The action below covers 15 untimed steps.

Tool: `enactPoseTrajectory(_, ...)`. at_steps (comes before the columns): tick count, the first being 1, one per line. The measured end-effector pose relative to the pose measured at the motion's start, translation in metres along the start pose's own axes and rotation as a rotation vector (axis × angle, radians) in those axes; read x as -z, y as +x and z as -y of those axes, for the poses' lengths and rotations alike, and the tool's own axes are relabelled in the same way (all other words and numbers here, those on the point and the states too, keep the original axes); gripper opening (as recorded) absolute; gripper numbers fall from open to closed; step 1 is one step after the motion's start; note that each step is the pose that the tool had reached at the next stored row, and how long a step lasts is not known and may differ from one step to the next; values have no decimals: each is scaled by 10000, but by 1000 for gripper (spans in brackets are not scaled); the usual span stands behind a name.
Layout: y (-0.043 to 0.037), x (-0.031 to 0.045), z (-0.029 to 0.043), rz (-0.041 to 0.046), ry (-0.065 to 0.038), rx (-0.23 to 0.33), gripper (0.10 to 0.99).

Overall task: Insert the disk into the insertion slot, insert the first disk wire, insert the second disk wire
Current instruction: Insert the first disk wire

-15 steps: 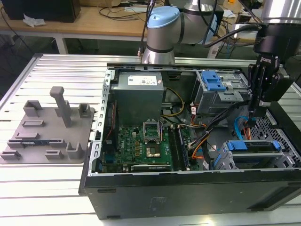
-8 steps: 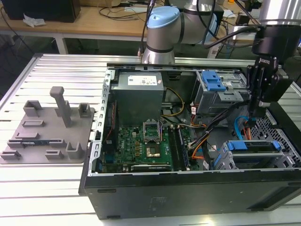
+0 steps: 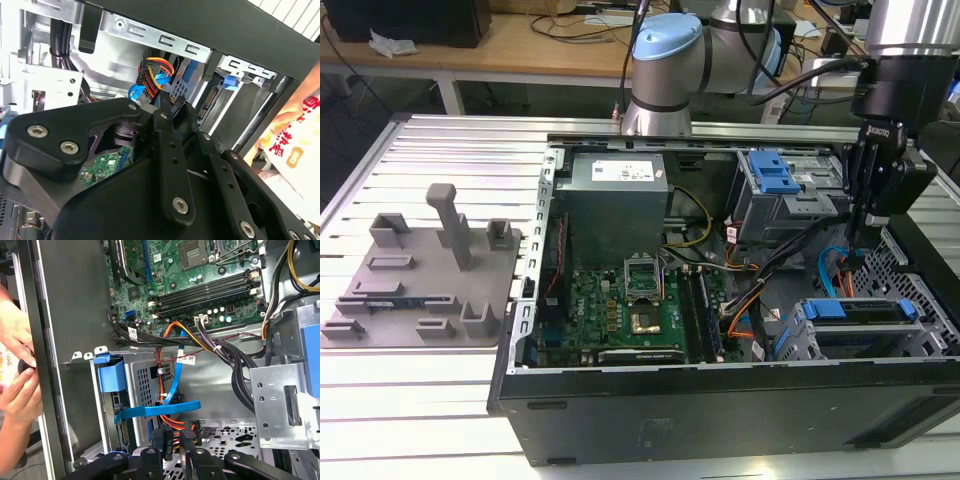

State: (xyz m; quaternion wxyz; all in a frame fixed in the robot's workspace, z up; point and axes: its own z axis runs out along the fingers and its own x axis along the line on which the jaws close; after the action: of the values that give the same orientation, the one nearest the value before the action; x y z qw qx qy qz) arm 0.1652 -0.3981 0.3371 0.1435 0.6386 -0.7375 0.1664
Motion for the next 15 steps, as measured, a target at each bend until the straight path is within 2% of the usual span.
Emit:
enactPoseTrajectory(2,-9,0,-1,-62,13,8,275)
enactPoseTrajectory(5,-24,4,-3,-211,41,21,275)
enactPoseTrajectory(6,-24,5,-3,-215,42,21,259)
enactPoseTrajectory(7,-25,4,-4,-214,42,22,192)
enactPoseTrajectory(8,-25,4,-4,-215,42,22,165)
enactPoseTrajectory(15,-19,1,-2,-210,41,23,165)
